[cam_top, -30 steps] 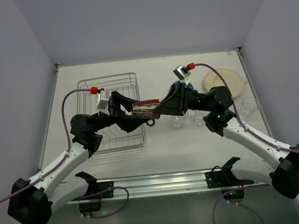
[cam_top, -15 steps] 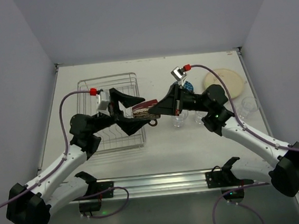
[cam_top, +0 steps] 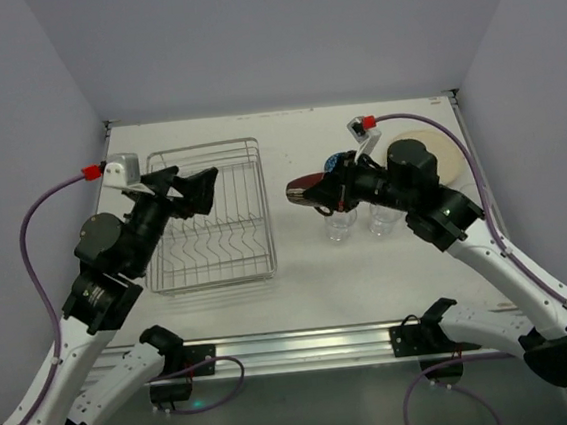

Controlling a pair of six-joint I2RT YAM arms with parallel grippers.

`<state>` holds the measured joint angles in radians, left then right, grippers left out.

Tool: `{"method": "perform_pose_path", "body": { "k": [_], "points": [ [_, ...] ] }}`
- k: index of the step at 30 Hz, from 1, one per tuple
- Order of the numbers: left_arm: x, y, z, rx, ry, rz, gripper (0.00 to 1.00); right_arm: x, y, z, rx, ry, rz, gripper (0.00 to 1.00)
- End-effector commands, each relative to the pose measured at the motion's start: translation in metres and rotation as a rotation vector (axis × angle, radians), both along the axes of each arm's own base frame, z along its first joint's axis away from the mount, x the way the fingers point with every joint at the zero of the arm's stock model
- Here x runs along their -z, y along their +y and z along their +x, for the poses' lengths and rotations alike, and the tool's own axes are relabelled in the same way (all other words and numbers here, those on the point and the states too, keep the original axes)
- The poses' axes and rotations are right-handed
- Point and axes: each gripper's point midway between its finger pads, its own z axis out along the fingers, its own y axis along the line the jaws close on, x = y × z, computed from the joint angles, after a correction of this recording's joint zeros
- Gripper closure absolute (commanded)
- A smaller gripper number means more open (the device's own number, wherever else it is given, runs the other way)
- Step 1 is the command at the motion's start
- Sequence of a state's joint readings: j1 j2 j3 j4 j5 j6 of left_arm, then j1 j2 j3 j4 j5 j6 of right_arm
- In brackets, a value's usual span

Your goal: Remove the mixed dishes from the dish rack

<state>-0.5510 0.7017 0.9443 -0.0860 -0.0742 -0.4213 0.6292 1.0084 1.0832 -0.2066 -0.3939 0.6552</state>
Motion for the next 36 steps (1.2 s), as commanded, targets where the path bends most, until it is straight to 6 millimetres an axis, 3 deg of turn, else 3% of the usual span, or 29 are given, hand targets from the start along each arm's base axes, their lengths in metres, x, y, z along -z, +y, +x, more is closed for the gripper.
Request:
{"method": "perform_pose_path", "body": {
  "k": [1,6,11,14,16,19,30,36],
  "points": [
    [0.036,0.061,0.003,-0.298,0.168,0.151,0.00,0.048,-0.029,0.015,0.110,0.010,-0.324,1.00],
    [0.047,0.091,-0.007,-0.406,0.224,0.287,0.00,0.085,-0.058,0.020,0.211,0.053,-0.588,1.00],
    [0.064,0.111,-0.009,-0.493,0.261,0.393,0.00,0.148,-0.094,0.009,0.274,0.188,-0.806,1.00],
    [0.083,0.113,-0.006,-0.506,0.291,0.438,0.00,0.179,-0.109,0.000,0.311,0.251,-0.863,1.00],
    [0.089,0.111,-0.004,-0.504,0.294,0.445,0.00,0.188,-0.109,-0.001,0.319,0.260,-0.846,1.00],
    [0.097,0.108,0.000,-0.499,0.307,0.451,0.00,0.218,-0.114,-0.007,0.324,0.324,-0.893,1.00],
    [0.106,0.106,0.003,-0.492,0.325,0.469,0.00,0.266,-0.108,-0.002,0.311,0.450,-0.923,1.00],
    [0.101,0.111,-0.003,-0.505,0.310,0.457,0.00,0.274,-0.116,0.005,0.367,0.477,-0.990,1.00]
  ]
}}
